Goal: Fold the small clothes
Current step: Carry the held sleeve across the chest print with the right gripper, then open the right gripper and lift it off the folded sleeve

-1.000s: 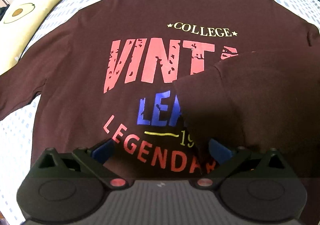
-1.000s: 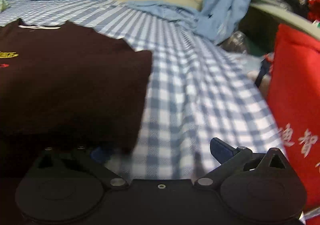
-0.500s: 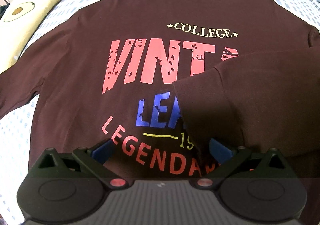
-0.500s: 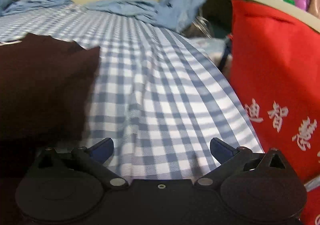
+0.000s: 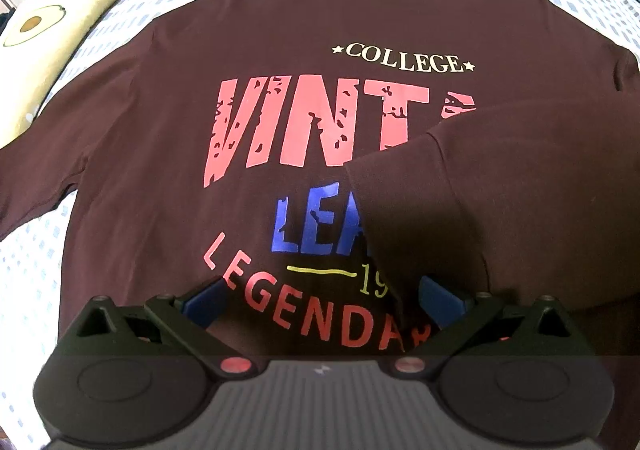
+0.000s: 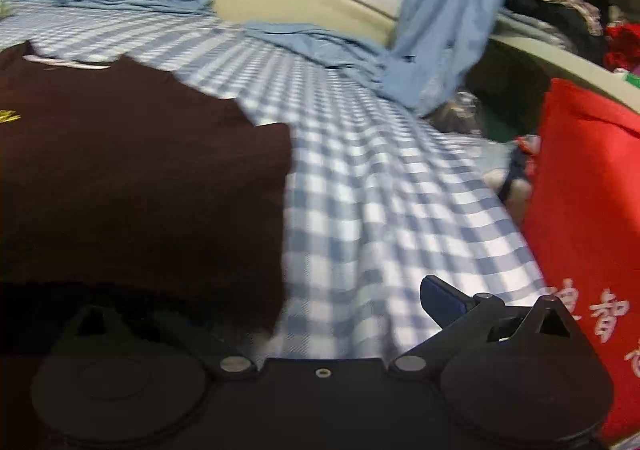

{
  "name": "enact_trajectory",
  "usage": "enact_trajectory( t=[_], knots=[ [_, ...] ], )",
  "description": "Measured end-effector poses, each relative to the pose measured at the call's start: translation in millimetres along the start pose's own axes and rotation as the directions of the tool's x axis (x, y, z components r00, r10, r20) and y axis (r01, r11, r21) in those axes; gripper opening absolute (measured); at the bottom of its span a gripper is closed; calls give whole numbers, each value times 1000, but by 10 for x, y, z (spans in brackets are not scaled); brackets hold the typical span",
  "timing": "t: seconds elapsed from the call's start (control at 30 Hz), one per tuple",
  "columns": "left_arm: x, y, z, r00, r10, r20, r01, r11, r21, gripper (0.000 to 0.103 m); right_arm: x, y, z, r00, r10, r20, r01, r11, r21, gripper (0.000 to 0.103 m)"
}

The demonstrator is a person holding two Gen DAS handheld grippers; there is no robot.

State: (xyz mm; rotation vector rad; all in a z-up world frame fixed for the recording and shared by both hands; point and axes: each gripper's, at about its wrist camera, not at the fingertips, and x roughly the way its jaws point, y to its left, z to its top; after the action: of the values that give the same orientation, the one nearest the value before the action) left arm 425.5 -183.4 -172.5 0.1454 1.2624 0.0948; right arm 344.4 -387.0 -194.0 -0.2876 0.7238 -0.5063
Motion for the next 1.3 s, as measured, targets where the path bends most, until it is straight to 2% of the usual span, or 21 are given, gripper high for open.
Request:
enact_trajectory(
  t=[0.17, 0.23, 0.33, 0.4, 0.5, 0.6, 0.63, 0.7, 0.77, 0.83, 0.87, 0.93, 0.97, 1.0, 1.03, 1.13, 1.2, 1.27, 1.3],
  knots=[
    [-3, 3, -13, 1000, -4, 3, 4, 1000, 1, 103, -12, -219, -19, 998, -64, 2, 64, 994, 91, 102],
    [-1, 15, -19, 1000, -10, 2, 10, 1000, -5, 103, -32, -273, -83, 997, -74, -22, 76, 991, 112, 102],
    [4, 31, -18, 1000, -18, 1, 18, 1000, -6, 103, -18, -416, -195, 982, -169, -88, 182, 968, 172, 102],
    [3, 27, -16, 1000, -17, 3, 17, 1000, 1, 103, 1, -522, -242, 985, -126, -120, 147, 970, 194, 102],
    [-4, 6, -15, 1000, -10, 6, 10, 1000, 10, 103, -58, -553, -284, 994, -34, -107, 51, 987, 154, 102],
    [-14, -3, -24, 1000, -6, 7, 6, 1000, 9, 103, -203, -644, -260, 994, 78, -71, -59, 970, 238, 102],
    [-18, 0, -28, 1000, -7, 6, 7, 1000, 7, 103, -243, -697, -233, 992, 115, -54, -95, 954, 284, 102],
    [-26, 6, -39, 1000, -8, 4, 8, 1000, 3, 103, -304, -787, -170, 974, 227, -19, -202, 898, 391, 102],
    [-33, 7, -51, 1000, -8, 4, 8, 1000, 4, 103, -282, -838, -84, 942, 336, 14, -304, 831, 465, 102],
    [-38, 12, -57, 1000, -6, 3, 6, 1000, 6, 103, -169, -824, 17, 911, 412, 13, -363, 786, 500, 95],
    [-42, 11, -61, 1000, -6, 1, 6, 1000, 6, 103, -96, -805, 54, 900, 435, 4, -376, 774, 509, 92],
    [-49, 5, -70, 1000, -4, -3, 4, 1000, 11, 103, 72, -742, 122, 879, 477, -33, -392, 758, 522, 79],
    [-53, -1, -71, 1000, -2, -6, 2, 1000, 14, 103, 156, -703, 149, 865, 498, -62, -396, 754, 525, 77],
    [-58, -7, -74, 1000, -1, -8, 1, 1000, 17, 103, 246, -664, 162, 843, 528, -98, -405, 744, 531, 68],
    [-64, -14, -78, 1000, 1, -9, -1, 1000, 21, 103, 315, -646, 147, 824, 554, -118, -414, 730, 543, 54],
    [-83, -30, -75, 1000, 7, -13, -6, 999, 32, 102, 322, -602, 165, 806, 575, -138, -424, 724, 544, 32],
    [-102, -39, -85, 1000, 7, -14, -7, 999, 38, 102, 292, -659, 174, 795, 592, -135, -423, 699, 577, 23],
    [-110, -44, -98, 1000, 6, -14, -5, 999, 48, 102, 251, -767, 167, 779, 616, -118, -415, 648, 639, 19],
    [-106, -45, -104, 1000, 4, -15, -3, 999, 51, 102, 232, -795, 178, 775, 621, -116, -412, 636, 652, 19]
  ],
)
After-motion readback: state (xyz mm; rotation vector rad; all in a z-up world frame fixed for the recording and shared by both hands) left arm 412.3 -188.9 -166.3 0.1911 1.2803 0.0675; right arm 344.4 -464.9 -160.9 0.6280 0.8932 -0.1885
